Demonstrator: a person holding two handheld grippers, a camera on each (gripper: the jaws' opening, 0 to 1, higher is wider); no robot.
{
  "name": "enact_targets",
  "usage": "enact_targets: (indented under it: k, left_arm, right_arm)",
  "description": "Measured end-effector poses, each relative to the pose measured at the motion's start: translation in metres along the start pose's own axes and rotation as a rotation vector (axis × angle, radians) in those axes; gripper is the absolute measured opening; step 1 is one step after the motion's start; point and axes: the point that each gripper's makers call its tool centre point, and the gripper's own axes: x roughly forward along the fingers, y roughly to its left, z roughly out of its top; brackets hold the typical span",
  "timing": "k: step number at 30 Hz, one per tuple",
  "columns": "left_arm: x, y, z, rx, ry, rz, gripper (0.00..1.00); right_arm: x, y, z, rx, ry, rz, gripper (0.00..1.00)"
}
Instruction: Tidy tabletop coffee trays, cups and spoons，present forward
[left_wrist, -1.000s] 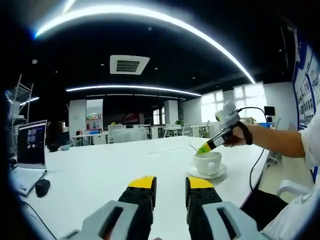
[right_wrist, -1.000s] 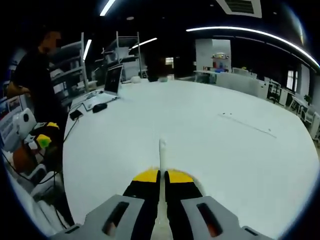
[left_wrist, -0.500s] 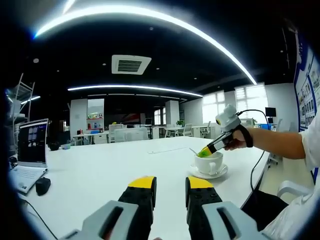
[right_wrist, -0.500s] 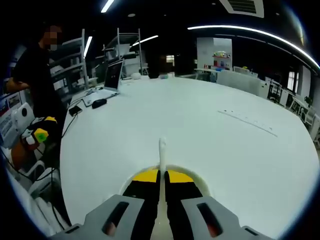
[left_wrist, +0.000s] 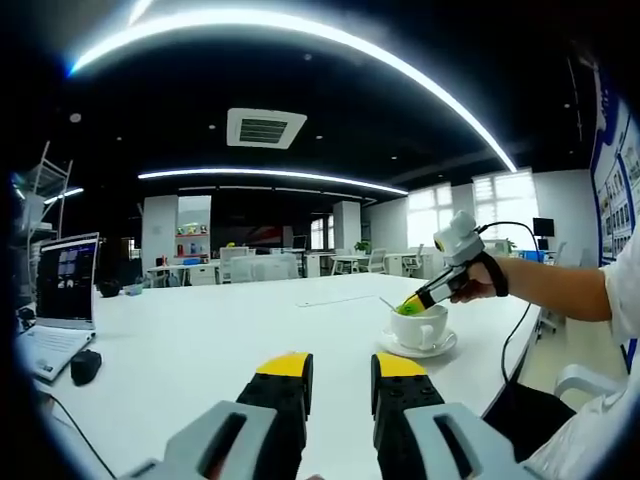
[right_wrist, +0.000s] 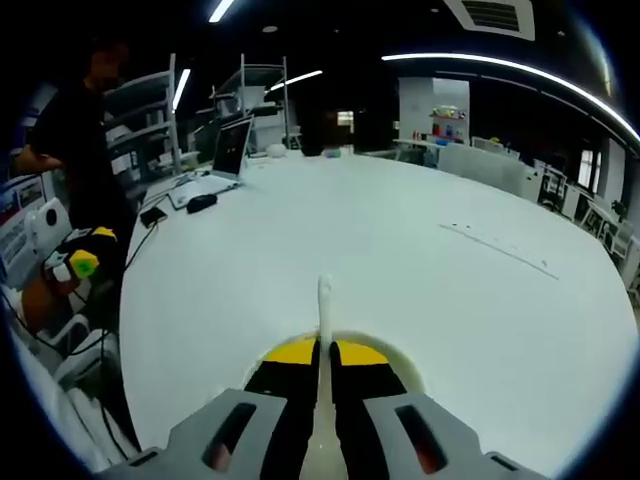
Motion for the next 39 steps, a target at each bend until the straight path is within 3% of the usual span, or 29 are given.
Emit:
enact_targets:
  k: [4,11,17,22,30,39]
  left_arm:
    - [0.0,0.001,0.0,-0.007,0.0,0.002,0.25]
    - [0.004,0.007,0.001,-0.017,-0.016,0.022,0.25]
    - [0.008,0.01,0.003,-0.008,-0.026,0.039,0.25]
    - [0.013,0.007,0.006,-0.002,-0.036,0.042,0.25]
    - [0.02,0.004,0.012,0.002,-0.048,0.049,0.25]
    - [0.021,0.003,0.012,0.002,-0.058,0.074,0.25]
  right_arm:
    - [-0.007,0.002,0.007,0.002,-0.027,0.005,0.11]
    - [-0.037,0.0,0.038,-0.013,-0.118,-0.033,0.12]
    - [-0.076,-0.003,0.068,-0.055,-0.2,-0.082,0.12]
    - [-0.113,-0.003,0.091,-0.023,-0.299,-0.086,0.13]
    - [-0.162,-0.014,0.098,-0.036,-0.367,-0.161,0.14]
    - [-0.217,-0.029,0.087,0.017,-0.468,-0.223,0.16]
